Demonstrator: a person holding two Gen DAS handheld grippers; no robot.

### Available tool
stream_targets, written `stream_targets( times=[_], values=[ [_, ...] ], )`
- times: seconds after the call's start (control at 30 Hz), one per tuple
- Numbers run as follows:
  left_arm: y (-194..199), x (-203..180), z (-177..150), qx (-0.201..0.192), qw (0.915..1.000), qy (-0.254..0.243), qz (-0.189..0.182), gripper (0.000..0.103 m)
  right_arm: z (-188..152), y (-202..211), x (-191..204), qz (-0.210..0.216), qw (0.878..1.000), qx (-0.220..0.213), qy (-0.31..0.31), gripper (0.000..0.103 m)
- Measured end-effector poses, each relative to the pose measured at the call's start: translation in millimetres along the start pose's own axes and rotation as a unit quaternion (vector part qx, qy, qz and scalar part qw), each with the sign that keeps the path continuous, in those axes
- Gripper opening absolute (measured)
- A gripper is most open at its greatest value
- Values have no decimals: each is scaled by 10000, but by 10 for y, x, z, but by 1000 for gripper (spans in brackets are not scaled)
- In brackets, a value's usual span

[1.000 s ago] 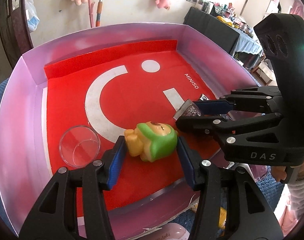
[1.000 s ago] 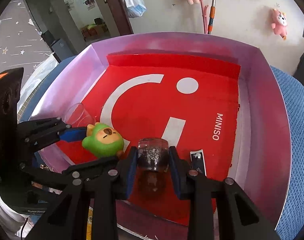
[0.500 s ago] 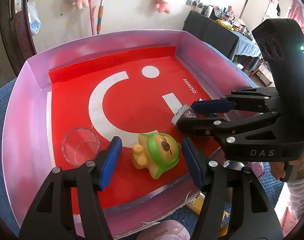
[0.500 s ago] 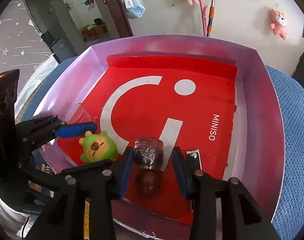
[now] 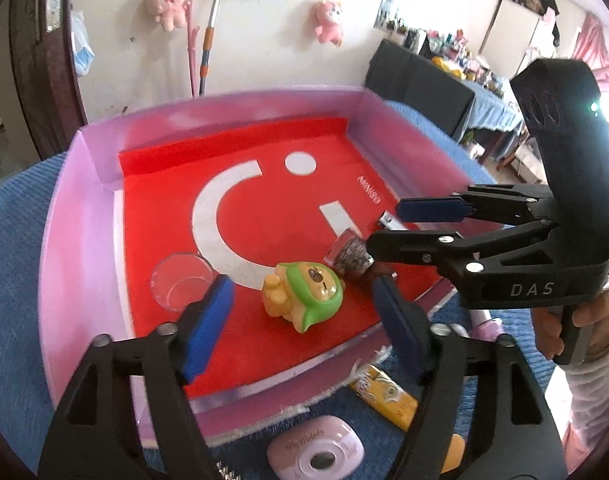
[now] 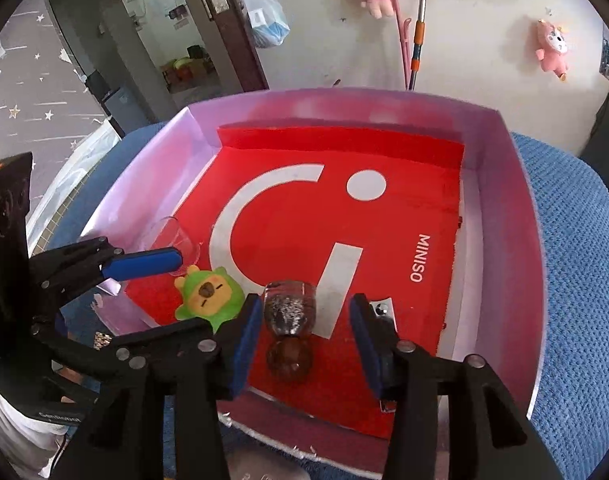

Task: Organize rigid objects
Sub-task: 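Withdraw both open tools from the box back toward the table items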

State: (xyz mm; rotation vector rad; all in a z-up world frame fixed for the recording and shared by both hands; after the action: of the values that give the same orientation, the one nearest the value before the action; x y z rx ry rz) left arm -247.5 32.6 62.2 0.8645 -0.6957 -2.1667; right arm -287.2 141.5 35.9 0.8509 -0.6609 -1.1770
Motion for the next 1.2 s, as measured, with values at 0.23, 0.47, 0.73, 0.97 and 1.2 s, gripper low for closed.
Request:
stream_targets(
  times=[0.23, 0.47, 0.73, 0.97, 1.2],
  values=[
    [507, -187, -33, -621, 9980, -12, 115, 80, -7, 448, -17, -139, 9987, -470, -100, 72],
    [1042, -442, -231, -1317, 9903, -81, 433, 93, -185, 1131, 53, -297, 9924, -1179, -184, 98],
    [1296, -642, -526, -1609, 9844, -118, 706, 93, -614, 1787, 233, -705, 9785, -1932, -132, 103],
    [1315, -733, -777, -1629, 9819, -116, 955, 93, -1000, 1942, 312, -896, 9727, -2129, -243, 103],
    [1309, -824, -996, -1653, 9802, -115, 1081, 94, -1298, 1931, 291, -947, 9707, -2160, -463, 103]
  ],
)
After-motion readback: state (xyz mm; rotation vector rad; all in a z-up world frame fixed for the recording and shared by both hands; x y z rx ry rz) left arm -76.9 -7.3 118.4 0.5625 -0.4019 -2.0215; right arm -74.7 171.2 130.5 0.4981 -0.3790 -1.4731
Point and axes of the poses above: each gripper's, at about its wrist camera, not at the fingertips, and y roughly against the way its jaws point, x to its left, z to its top, the point moved 3 cm from there along -y, roughly the way its jaws point, and after that the axes turned 14 degrees about -z, right-handed, at the moved point
